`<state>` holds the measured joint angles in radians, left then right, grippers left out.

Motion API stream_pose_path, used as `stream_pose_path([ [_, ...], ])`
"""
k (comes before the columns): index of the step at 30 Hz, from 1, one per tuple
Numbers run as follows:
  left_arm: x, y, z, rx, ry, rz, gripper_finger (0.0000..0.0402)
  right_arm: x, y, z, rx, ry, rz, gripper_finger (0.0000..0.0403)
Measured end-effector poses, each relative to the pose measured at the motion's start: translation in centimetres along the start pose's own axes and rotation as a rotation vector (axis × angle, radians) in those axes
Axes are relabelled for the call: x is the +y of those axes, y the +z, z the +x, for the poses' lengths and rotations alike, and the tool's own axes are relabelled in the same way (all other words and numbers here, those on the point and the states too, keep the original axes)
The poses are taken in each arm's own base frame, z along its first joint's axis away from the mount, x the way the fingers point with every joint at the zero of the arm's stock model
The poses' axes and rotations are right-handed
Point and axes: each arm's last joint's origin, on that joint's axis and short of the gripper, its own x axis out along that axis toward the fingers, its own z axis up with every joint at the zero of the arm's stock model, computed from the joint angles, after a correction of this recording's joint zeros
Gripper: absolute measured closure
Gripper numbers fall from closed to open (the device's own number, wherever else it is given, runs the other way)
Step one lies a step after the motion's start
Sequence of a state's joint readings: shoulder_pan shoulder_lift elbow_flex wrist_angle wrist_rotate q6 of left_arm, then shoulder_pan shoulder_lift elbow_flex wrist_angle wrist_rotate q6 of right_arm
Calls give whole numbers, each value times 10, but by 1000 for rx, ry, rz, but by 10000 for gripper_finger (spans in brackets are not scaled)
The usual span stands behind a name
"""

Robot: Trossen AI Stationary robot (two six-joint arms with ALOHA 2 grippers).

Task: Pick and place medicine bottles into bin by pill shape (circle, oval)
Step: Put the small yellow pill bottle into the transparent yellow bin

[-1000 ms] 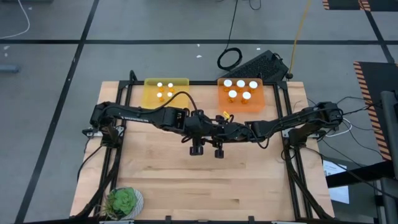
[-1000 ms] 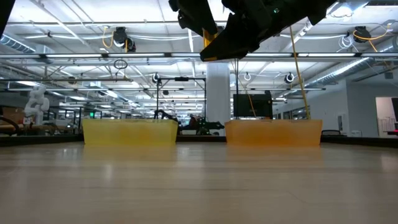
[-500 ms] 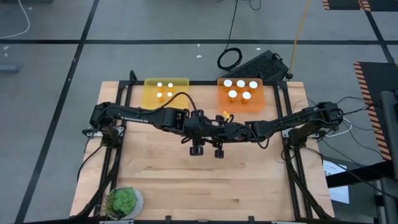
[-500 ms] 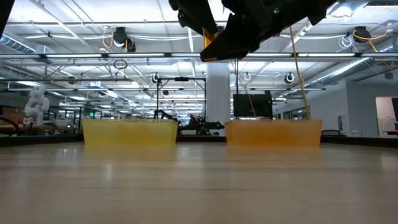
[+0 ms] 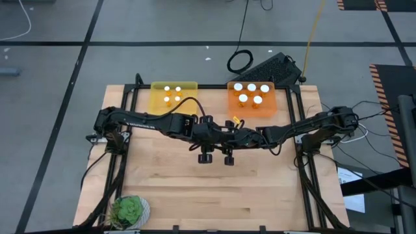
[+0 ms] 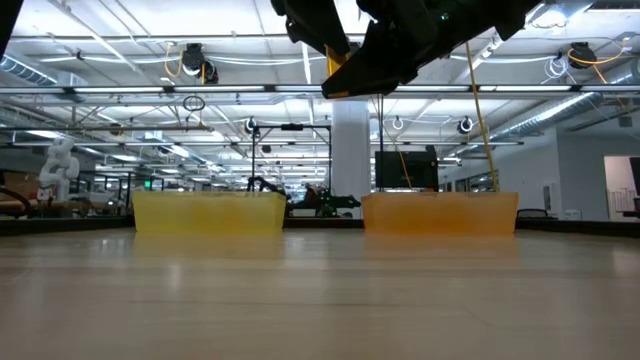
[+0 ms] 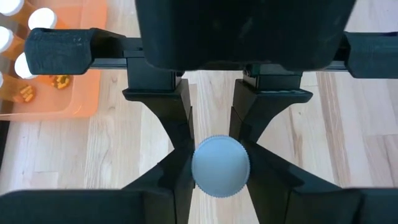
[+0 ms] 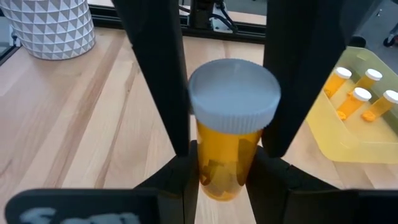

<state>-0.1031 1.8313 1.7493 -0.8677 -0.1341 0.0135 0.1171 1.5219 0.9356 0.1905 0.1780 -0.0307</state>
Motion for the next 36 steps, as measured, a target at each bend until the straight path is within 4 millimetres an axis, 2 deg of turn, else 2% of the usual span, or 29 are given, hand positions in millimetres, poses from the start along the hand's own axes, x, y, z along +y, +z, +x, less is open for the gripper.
stream_pose_path([
  [4,-1,0,0,1,-1,3,272,0,0,0,-4,-3,-4,300],
  [7,-1,-1,0,5,-1,3,279,1,0,0,-5,-1,-12,276],
  [14,-2,-2,0,23,-2,7,281,3,-2,0,21,0,-16,140],
  [17,-1,-4,-6,28,-3,7,280,2,-5,-4,64,-1,-15,92],
  [21,2,-5,-23,16,2,4,280,-1,-4,-18,118,-25,-17,62],
  [27,16,-10,-57,-18,33,-11,280,-6,-1,-43,178,-23,-27,58],
  [32,31,-16,-94,-77,60,-13,280,-9,0,-58,206,-18,-16,58],
  [36,44,-26,-126,-130,87,-26,280,-9,-3,-59,239,-18,-24,57],
])
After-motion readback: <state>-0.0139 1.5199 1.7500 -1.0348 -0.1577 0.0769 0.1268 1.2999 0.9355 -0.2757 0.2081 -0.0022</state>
